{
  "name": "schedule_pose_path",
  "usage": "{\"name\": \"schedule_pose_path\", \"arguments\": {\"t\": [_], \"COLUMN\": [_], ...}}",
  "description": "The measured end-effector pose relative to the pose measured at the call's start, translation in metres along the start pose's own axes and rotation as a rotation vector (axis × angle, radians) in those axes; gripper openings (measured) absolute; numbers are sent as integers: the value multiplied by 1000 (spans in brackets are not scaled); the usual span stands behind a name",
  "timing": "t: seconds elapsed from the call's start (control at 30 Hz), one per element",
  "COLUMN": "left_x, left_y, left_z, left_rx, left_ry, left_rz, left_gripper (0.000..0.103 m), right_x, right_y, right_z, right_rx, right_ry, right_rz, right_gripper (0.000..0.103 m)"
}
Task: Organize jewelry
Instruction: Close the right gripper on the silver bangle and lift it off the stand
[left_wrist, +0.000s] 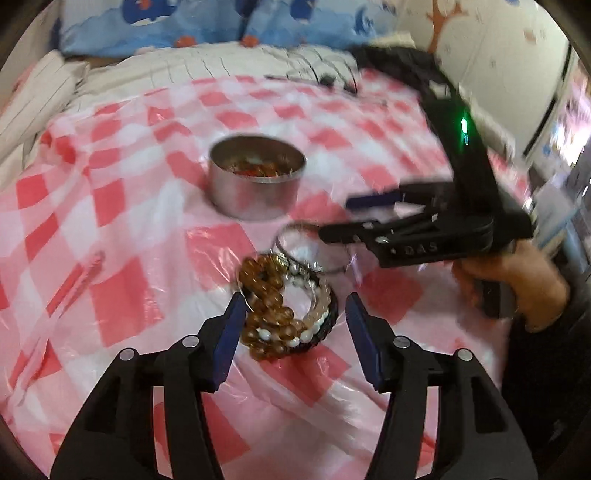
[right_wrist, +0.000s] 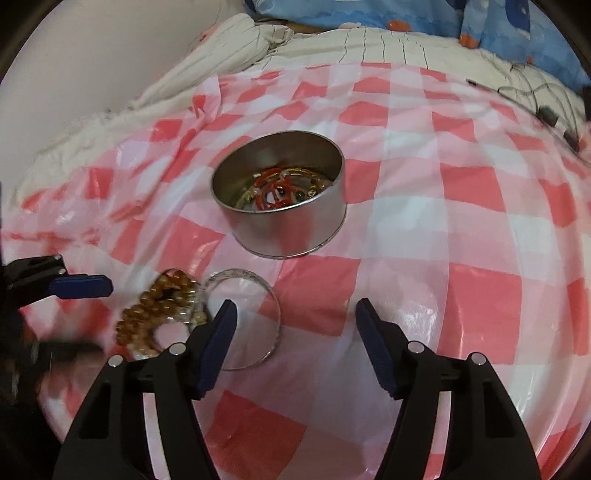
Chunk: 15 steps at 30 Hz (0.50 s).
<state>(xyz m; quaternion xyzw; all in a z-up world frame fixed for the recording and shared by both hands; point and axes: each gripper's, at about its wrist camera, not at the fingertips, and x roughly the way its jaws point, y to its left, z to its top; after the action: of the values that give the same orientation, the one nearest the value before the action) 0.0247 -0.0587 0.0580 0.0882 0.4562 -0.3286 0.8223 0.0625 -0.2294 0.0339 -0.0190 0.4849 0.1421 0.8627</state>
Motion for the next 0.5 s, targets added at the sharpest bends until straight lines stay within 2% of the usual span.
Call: {"name": "schedule_pose_path", "arguments": {"t": [0.03, 0.07, 0.13, 0.17, 0.23, 0.33, 0.37, 0.47, 0.5], "left_x": [5, 11, 15, 12, 3, -13, -18, -18, -15], "left_y": [-3, -5, -4, 1, 8, 26, 34, 48, 48], "left_z": [-1, -1, -2, -2, -1, 2, 2, 1, 0], "left_rx": [13, 24, 43, 26, -2, -69, -100, -152, -151], "left_ry": [13, 31, 51, 46, 19, -41, -59, -57, -45], "left_rz": [26, 56, 100, 93, 100, 144, 158, 181, 179], "left_gripper": [50, 42, 13, 10, 10, 10, 10, 11, 11], "right_x": [3, 6, 6, 4, 1, -6, -8, -9, -7], "right_y": [6, 11, 9, 3, -9, -28, -31, -27, -21], "right_z": [-1, -2, -3, -4, -6, -10, -9, -9, -9], "right_rx": [-43, -91, -115, -102, -83, -32, -21, 20, -4], "right_ry": [9, 19, 30, 33, 39, 40, 37, 28, 35], "right_rz": [-54, -123, -190, -200, -244, -253, -239, -101, -108], "right_gripper": [66, 68, 69, 72, 72, 72, 72, 72, 72]}}
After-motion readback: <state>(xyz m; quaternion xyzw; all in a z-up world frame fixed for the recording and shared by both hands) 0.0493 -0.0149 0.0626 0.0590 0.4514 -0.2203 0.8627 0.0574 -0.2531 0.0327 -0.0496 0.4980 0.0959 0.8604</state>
